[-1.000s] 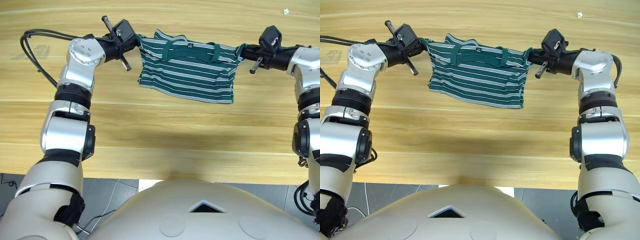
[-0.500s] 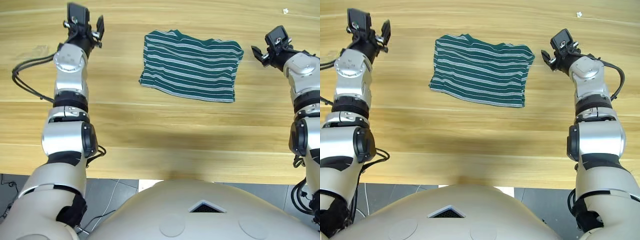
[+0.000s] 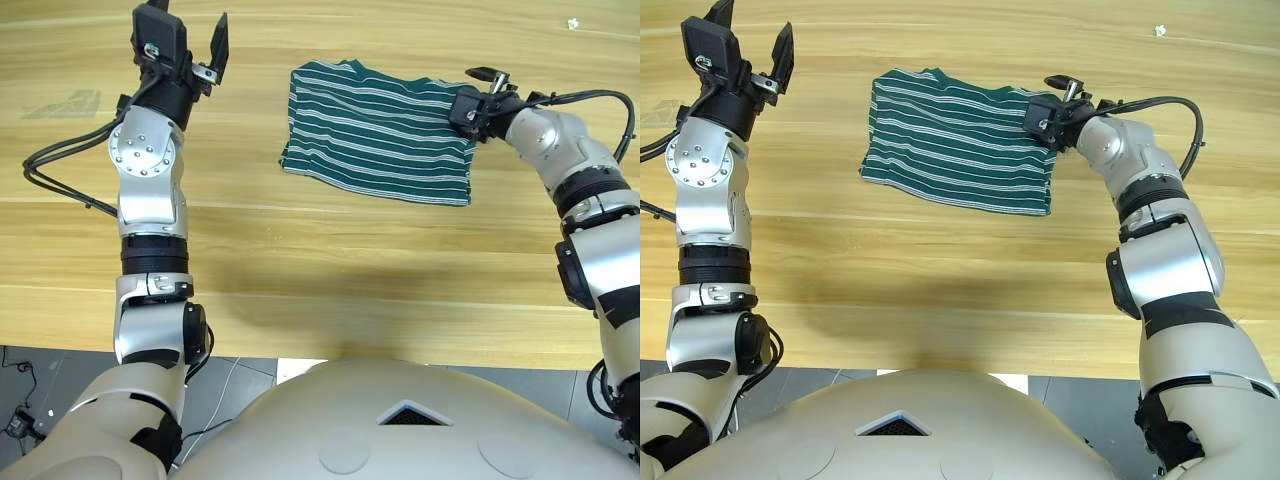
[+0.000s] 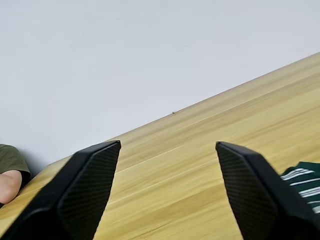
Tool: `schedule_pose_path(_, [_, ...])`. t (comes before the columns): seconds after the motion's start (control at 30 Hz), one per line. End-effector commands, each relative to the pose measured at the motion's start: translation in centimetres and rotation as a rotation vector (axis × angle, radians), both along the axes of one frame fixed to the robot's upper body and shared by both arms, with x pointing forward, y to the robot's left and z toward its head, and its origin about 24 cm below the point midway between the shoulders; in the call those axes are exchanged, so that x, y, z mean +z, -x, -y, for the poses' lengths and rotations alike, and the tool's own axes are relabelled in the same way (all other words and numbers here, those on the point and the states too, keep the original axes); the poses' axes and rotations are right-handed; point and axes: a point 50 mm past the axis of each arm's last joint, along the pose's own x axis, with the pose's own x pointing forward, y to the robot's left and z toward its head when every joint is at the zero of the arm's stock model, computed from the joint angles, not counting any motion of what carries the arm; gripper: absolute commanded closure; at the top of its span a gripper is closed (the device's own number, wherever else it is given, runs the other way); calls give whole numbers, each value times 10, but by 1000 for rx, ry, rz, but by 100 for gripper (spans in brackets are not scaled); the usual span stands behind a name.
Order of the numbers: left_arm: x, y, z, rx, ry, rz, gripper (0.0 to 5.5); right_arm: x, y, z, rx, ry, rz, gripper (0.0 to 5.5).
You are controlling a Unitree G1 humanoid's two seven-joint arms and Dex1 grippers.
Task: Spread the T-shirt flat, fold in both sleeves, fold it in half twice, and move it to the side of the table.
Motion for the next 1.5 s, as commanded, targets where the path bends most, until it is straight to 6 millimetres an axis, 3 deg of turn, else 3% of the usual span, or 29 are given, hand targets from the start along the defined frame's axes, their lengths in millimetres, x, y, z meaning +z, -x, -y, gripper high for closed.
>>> schedule_pose_path(0.03, [2,6,0,-11,-24,-14,197,-4,-1,4,28,194,18,199])
schedule_pose_path(0.23, [-2,23,-8,16,-38,-21,197,-5,9,26,140,324,-9,199])
schedule_pose_path(0.33, [-9,37,-10,39,-58,-29,197,-14,34,41,290,328,-235,199])
schedule_pose_path(0.4, [-11,47,-9,53,-64,-20,197,-17,63,40,447,277,-408,199])
schedule_pose_path(0.47, [-15,56,-1,33,-87,-19,197,-11,100,31,588,212,-539,199])
schedule_pose_path(0.53, [-16,63,8,3,-92,-16,197,1,125,19,667,164,-601,199])
schedule_pose_path(0.63, [-14,70,16,-13,-74,-8,197,10,140,4,728,121,-595,199])
schedule_pose_path(0.77, [-23,82,27,-13,-32,-36,197,0,162,-32,824,39,-555,199])
schedule_pose_path(0.9, [-37,97,38,-9,17,-87,197,-13,168,-47,832,13,-524,199])
schedule_pose_path(0.97, [-55,107,32,54,6,-141,197,-19,168,-58,839,-17,-493,199])
schedule_pose_path(1.1, [-66,117,24,90,-31,-173,197,-18,164,-53,806,-13,-455,199])
schedule_pose_path(1.27, [-51,131,2,126,-79,-131,197,24,158,-60,828,-114,-368,199])
schedule_pose_path(1.4, [-42,133,10,27,-167,-101,197,70,145,-74,819,-285,-137,199])
schedule_pose_path(1.5, [-46,142,8,-52,-369,-99,197,84,141,-67,765,-385,-34,199])
